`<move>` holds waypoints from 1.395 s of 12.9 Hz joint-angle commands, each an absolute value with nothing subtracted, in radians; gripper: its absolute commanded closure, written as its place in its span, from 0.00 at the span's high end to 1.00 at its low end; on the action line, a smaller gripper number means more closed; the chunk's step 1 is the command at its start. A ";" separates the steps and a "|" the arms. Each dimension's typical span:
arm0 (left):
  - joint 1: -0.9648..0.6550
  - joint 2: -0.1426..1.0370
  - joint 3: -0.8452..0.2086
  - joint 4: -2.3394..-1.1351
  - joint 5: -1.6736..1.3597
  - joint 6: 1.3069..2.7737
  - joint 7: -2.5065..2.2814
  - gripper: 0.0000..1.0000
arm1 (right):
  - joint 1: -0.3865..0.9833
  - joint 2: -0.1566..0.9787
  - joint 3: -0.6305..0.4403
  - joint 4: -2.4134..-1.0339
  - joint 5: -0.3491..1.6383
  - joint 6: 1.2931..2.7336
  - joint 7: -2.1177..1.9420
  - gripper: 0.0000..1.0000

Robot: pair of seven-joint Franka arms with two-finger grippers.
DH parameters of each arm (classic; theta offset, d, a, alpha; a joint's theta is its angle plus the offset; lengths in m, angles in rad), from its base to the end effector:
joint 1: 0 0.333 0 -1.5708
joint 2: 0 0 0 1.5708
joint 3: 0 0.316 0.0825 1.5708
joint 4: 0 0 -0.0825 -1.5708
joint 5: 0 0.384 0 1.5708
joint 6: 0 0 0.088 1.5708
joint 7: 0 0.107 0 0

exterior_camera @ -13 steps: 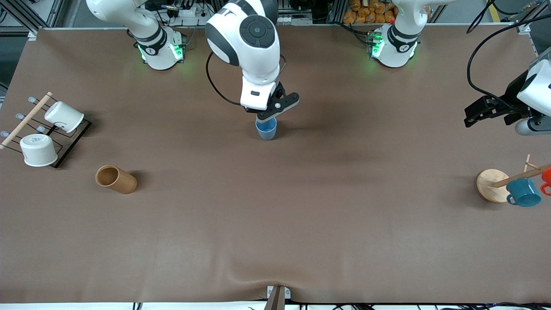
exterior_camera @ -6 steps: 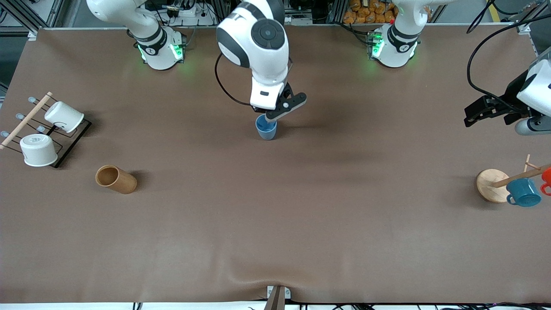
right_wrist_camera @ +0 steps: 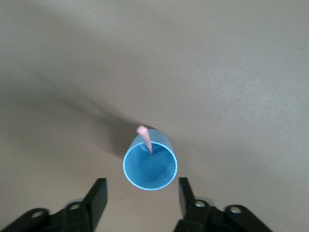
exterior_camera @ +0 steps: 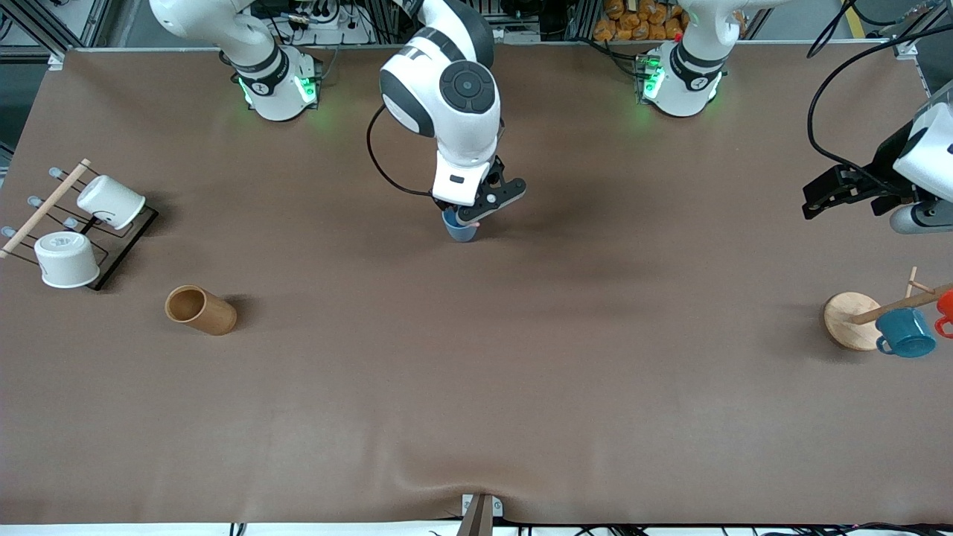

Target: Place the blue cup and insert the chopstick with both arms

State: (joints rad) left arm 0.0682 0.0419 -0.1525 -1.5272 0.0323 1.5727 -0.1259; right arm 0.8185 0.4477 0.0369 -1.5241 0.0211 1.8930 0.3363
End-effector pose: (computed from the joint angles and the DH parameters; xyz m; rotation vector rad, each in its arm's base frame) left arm 0.5662 -0.0425 0.6220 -3.1155 -0.0650 -0.0106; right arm 0.4450 0.5092 0.3948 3.0239 0.7860 -0.1330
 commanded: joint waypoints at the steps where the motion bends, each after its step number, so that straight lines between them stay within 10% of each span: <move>1: 0.072 0.018 -0.152 -1.534 0.008 1.549 -0.104 1.00 | 0.760 0.378 0.038 -1.519 0.014 1.844 0.354 1.00; 12: 0.072 0.002 -0.152 -1.526 0.008 1.539 -0.104 1.00 | 0.028 0.057 0.064 -1.522 -0.020 1.577 0.088 1.00; 18: 0.071 0.005 -0.153 -1.491 0.009 1.516 -0.106 1.00 | -0.049 -0.008 0.060 -1.525 -0.020 1.502 -0.014 1.00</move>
